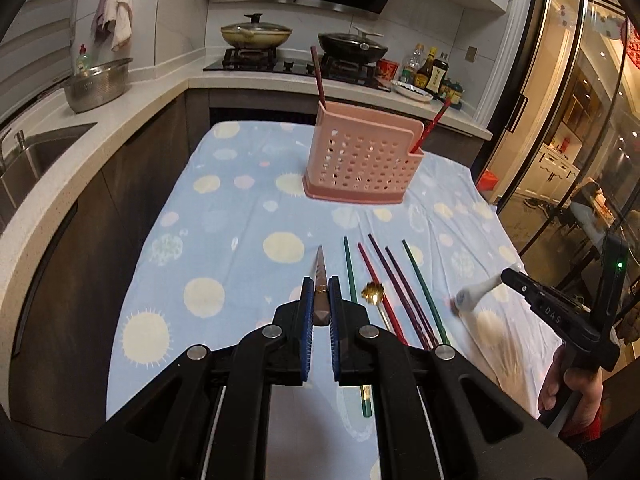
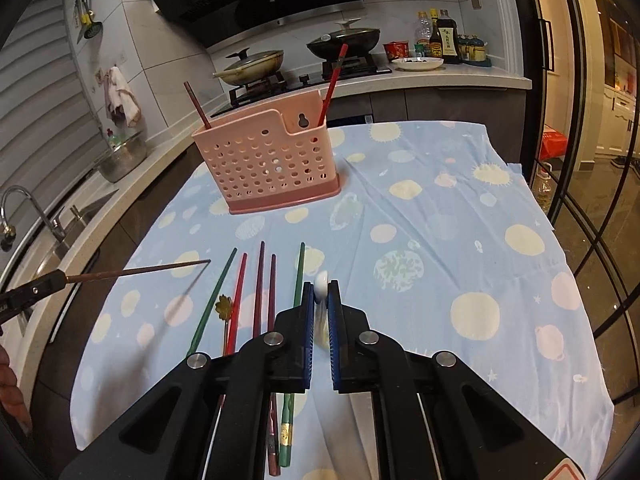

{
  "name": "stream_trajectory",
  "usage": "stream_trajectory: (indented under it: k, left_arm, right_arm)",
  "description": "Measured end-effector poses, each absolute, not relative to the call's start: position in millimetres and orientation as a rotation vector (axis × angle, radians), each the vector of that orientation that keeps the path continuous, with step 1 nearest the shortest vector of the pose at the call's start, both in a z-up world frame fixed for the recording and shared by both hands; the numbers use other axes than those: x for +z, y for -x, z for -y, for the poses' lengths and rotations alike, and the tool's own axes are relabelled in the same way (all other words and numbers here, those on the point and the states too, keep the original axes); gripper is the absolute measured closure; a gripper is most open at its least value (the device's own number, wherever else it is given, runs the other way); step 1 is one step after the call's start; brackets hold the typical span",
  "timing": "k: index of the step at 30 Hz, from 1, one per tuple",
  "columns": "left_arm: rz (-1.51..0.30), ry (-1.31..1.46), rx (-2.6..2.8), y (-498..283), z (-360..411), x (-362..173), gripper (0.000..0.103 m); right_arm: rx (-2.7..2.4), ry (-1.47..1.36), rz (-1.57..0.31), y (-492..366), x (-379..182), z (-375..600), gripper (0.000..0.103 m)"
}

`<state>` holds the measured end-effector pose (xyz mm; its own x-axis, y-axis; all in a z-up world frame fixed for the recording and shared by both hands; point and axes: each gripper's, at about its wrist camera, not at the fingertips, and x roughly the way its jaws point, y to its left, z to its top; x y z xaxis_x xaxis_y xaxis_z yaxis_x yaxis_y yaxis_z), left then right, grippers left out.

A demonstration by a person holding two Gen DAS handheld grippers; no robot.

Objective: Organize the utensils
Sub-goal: 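Lift the brown chopstick and white spoon and carry both over the pink holder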

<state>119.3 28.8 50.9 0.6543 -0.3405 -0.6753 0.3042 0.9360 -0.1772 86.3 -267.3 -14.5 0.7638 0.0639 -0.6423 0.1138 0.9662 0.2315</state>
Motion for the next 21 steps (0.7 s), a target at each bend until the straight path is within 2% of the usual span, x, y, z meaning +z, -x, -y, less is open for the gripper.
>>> stream_trajectory:
  k: [21]
  left_arm:
    - [-0.491, -0.010, -0.405, -199.3, 14.3, 172.8, 0.096]
  right_arm:
    - [0.070, -0.276, -0.526, -177.7, 86.1, 289.1, 0.097]
